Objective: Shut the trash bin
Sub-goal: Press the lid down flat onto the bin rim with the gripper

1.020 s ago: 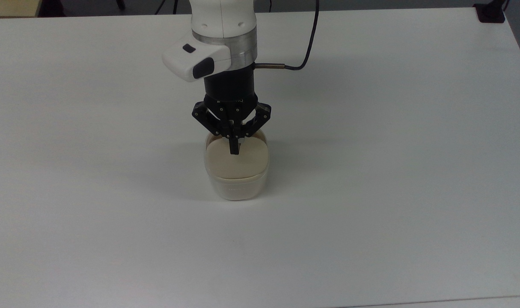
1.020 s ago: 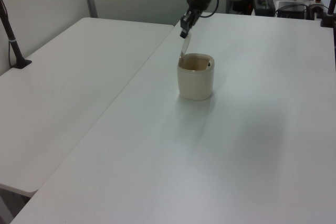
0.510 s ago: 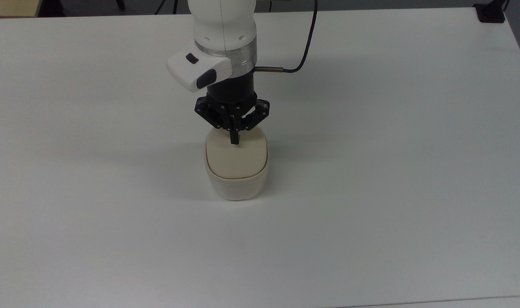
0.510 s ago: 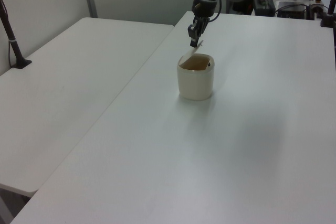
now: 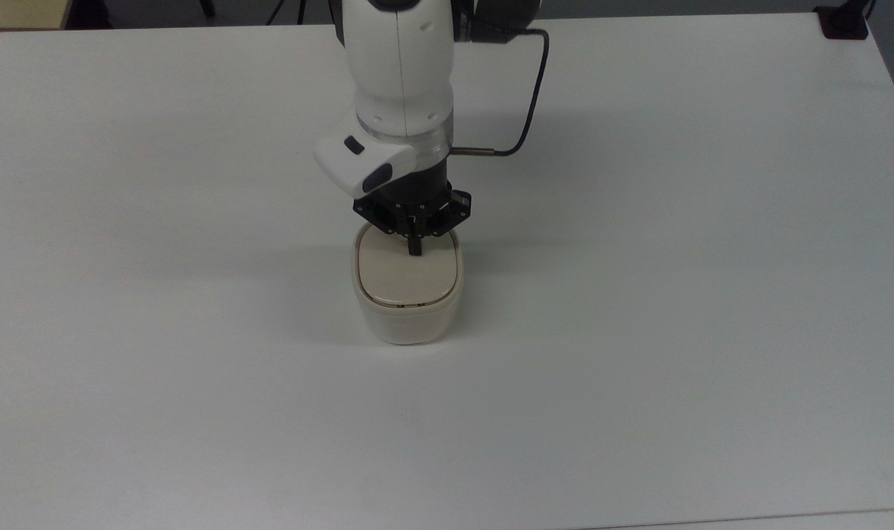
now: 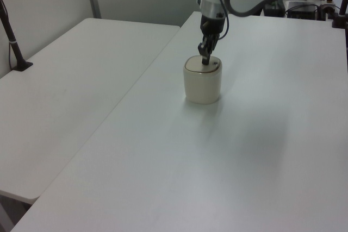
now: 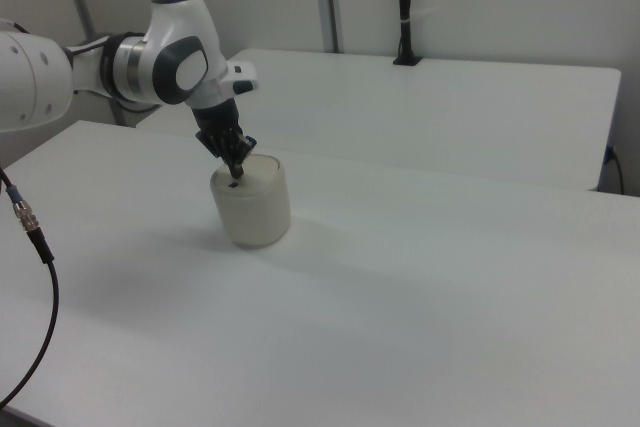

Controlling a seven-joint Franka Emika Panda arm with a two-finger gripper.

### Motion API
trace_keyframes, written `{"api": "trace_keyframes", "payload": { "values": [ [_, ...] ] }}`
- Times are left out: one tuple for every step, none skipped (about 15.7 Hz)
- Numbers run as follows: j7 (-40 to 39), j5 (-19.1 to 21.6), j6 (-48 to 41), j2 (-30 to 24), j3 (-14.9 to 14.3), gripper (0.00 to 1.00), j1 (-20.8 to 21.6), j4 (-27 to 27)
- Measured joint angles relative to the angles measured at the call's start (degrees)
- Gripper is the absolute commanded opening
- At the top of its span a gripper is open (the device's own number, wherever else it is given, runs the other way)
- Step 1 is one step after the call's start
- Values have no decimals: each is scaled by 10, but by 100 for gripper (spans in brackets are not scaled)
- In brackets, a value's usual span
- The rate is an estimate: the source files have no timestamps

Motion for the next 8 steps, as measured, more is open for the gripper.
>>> {"api": "trace_keyframes", "payload": {
  "values": [
    [0, -3, 0, 2, 0, 0, 1, 3],
    [0, -3, -1, 2, 0, 0, 1, 4],
    [0, -4, -1, 2, 0, 0, 2, 4],
    [0, -6, -1, 2, 0, 0, 3, 4],
    [0, -6, -1, 2, 0, 0, 3, 4],
    [0, -7, -1, 2, 0, 0, 4, 5],
    [0, -7, -1, 2, 0, 0, 4, 5],
    [0, -7, -1, 2, 0, 0, 4, 5]
  ]
}}
